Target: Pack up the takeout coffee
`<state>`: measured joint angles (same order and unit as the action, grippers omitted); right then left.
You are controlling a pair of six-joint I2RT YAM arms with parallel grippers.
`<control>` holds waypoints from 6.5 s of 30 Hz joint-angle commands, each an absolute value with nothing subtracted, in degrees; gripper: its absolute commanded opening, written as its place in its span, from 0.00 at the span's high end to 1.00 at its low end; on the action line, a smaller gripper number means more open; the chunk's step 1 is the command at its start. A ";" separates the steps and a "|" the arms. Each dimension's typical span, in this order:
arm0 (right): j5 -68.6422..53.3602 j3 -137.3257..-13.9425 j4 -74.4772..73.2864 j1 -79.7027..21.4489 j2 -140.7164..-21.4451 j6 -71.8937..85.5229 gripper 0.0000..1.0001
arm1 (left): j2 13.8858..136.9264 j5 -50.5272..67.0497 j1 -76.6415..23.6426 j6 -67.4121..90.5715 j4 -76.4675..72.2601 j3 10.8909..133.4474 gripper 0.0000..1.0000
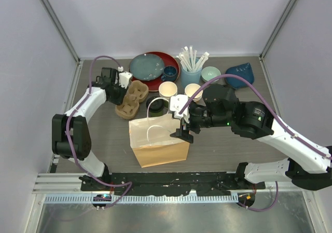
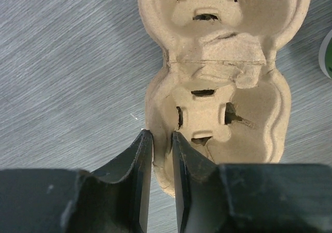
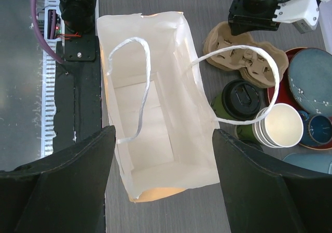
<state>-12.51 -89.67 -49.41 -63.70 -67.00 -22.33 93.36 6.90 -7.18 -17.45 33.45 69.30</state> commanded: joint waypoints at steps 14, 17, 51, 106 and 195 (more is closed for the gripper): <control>-13.45 -90.09 -49.57 -63.98 -66.27 -22.24 0.19 | 90.09 3.25 -9.84 -19.34 30.23 68.29 0.83; -13.45 -90.18 -49.75 -63.98 -66.44 -22.41 0.19 | 90.26 3.34 -9.93 -19.25 30.58 68.55 0.90; -5.28 -100.71 -41.58 -63.90 -68.89 -12.05 0.19 | 75.77 4.48 -9.84 -20.56 50.71 89.63 1.00; 6.16 -129.48 -37.36 -59.06 -107.15 -14.50 0.33 | 68.12 15.73 -16.61 -18.98 63.72 112.06 1.00; 26.11 -112.49 -50.88 -57.48 -70.92 3.87 0.99 | 74.27 31.12 -32.52 -28.84 66.45 82.98 0.38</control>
<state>28.88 -110.98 -47.92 -57.41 -67.94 1.85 74.41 32.51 -32.14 -28.93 68.82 85.67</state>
